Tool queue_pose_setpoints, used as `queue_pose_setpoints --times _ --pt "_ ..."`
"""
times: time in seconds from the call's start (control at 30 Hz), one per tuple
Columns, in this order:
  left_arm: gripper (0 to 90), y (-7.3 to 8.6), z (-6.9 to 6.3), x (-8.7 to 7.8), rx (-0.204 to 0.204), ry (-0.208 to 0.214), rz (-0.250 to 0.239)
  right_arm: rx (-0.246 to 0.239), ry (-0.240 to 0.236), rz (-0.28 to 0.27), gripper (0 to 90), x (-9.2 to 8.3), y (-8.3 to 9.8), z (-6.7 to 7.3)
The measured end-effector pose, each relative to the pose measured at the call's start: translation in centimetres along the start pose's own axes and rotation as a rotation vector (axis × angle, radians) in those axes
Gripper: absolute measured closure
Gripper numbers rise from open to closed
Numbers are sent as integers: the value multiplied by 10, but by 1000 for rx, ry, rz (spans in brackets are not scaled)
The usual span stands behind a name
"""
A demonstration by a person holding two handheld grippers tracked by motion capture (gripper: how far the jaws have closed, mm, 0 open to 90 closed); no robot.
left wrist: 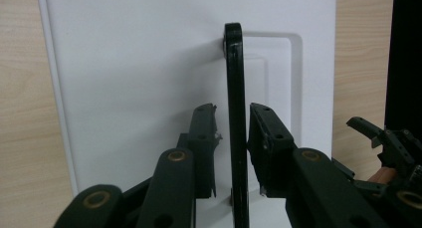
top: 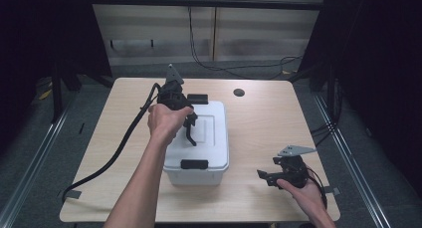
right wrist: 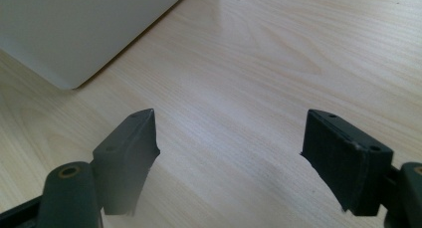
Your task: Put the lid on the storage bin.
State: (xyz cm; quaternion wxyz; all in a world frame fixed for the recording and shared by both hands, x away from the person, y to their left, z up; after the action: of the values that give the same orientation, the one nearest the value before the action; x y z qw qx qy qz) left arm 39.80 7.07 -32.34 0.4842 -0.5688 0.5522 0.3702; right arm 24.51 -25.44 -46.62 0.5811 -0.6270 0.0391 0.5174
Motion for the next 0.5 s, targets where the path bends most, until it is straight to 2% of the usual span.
queue_pose_setpoints --times 0.1,0.2,0.33,0.37,0.47,0.5 --pt "699 -1 0 -1 4 -2 -11 3 1 3 211 0 0 0" --pt "631 -2 2 -1 41 -16 4 4 2 4 212 1 0 -1" --pt "470 -3 6 -3 64 -15 -11 2 2 3 212 1 0 0" --pt "438 -2 7 -4 73 13 -14 3 2 2 211 1 0 0" --pt "361 -1 11 -6 80 36 -23 -2 1 2 211 1 -1 1" --pt "331 -2 16 -7 93 46 -21 -3 3 8 211 2 -1 1"
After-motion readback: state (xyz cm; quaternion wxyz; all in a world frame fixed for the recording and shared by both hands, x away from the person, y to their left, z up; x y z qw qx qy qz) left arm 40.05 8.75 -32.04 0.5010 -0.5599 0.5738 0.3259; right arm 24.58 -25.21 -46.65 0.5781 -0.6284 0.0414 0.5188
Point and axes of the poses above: each handheld gripper's, and its own axes: x roughly forward along the jaws, y roughly out of its underside, z roughly to its left, the point moved 1 cm from there along x, roughly forward along the jaws, and after that the axes turned 9 degrees about -y, right-handed, at the moved point
